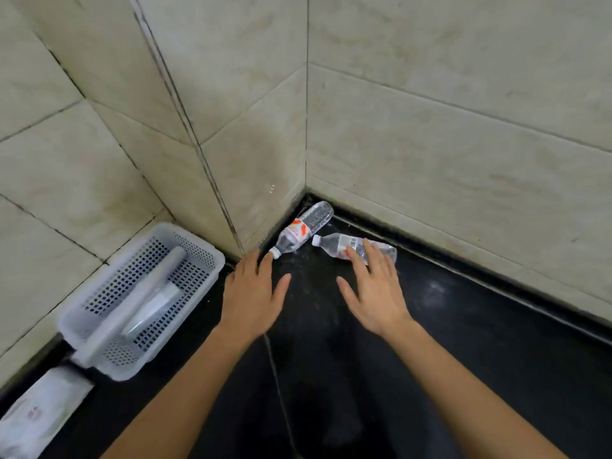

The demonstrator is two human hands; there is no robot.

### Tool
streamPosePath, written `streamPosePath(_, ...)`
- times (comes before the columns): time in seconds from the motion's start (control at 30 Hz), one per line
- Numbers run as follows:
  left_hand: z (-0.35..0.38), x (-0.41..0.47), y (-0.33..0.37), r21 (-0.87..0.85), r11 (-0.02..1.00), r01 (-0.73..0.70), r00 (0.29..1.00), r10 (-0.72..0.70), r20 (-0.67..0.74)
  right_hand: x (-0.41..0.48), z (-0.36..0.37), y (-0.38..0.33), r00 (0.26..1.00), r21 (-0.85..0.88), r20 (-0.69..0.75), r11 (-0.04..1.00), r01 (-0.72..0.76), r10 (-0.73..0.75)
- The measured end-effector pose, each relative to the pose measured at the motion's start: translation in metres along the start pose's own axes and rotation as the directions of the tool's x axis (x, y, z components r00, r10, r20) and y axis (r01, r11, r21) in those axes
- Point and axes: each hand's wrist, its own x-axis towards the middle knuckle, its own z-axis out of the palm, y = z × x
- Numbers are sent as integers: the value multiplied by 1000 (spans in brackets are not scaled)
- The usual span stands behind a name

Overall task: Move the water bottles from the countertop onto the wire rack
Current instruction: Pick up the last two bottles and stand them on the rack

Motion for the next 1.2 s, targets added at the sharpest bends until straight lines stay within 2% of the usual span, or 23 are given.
streamPosePath(0.2,35,68,-4,-60,998,-3,981,14,193,30,12,25,985,9,45,986,-165,165)
streamPosePath(0.33,67,105,-7,-162,972,169,944,-112,310,59,34,49,975,-12,130,983,-181,181)
streamPosePath(0.43,91,127,-13,-223,942,249,938,-179,296,88,55,57,973,-14,183,990,-138,138)
streamPosePath(0.53,117,141,-14,-202,932,301,922,-231,310,117,82,62,963,-74,261,996,-46,64)
streamPosePath(0.67,147,150,-7,-152,942,300,944,-271,186,137,107,78,945,-231,324,972,37,41)
streamPosePath(0.83,165,144,-1,-239,911,335,942,-324,87,120,108,87,947,-295,320,946,131,-31)
streamPosePath(0.9,164,134,6,-285,910,300,954,-291,75,108,107,93,930,-258,367,956,143,-40)
streamPosePath(0.97,154,125,15,-321,928,187,981,-194,13,101,99,102,923,-180,385,979,97,-20)
streamPosePath(1.07,119,126,35,-370,928,35,988,-88,-128,89,81,117,942,43,334,999,-33,17)
streamPosePath(1.2,66,151,62,-485,873,-51,971,-69,-228,73,50,131,954,424,266,871,-247,141)
